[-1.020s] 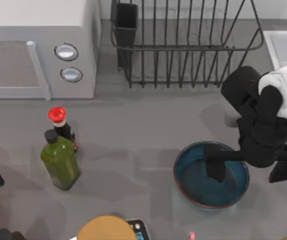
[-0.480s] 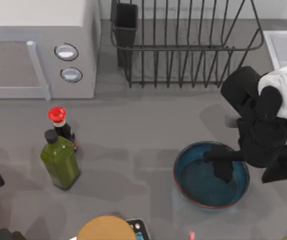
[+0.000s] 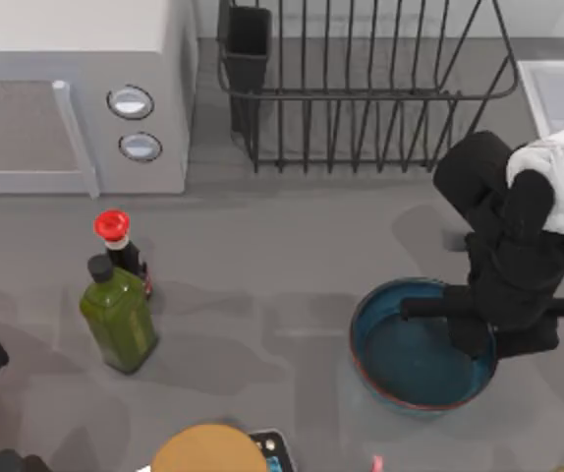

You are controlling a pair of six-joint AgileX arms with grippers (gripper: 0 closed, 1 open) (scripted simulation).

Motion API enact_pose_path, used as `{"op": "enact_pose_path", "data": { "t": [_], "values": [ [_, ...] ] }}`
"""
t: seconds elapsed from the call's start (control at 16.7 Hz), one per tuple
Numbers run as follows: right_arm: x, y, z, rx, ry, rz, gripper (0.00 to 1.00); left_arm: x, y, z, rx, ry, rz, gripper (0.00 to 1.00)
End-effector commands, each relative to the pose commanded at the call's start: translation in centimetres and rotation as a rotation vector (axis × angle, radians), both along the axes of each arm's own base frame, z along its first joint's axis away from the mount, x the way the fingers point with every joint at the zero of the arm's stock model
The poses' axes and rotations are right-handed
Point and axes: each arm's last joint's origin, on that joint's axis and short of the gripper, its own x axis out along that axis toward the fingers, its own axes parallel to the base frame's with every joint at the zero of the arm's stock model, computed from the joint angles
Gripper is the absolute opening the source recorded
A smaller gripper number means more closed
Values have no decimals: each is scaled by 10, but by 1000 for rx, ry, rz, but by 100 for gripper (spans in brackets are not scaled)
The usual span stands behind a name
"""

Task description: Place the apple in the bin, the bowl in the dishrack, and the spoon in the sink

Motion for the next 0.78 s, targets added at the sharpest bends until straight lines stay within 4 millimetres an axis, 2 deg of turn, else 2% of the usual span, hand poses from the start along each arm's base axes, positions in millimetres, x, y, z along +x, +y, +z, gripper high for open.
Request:
{"op": "enact_pose_path", "data": {
  "t": [0.54,0.66,0.78],
  "values": [
    [0,0,1,0,-1,1,0,0,0,0,0,0,0,100],
    [2,3,11,4,-6,1,0,0,0,0,0,0,0,100],
    [6,5,33,8,-18,3,0,0,0,0,0,0,0,100]
  ]
}}
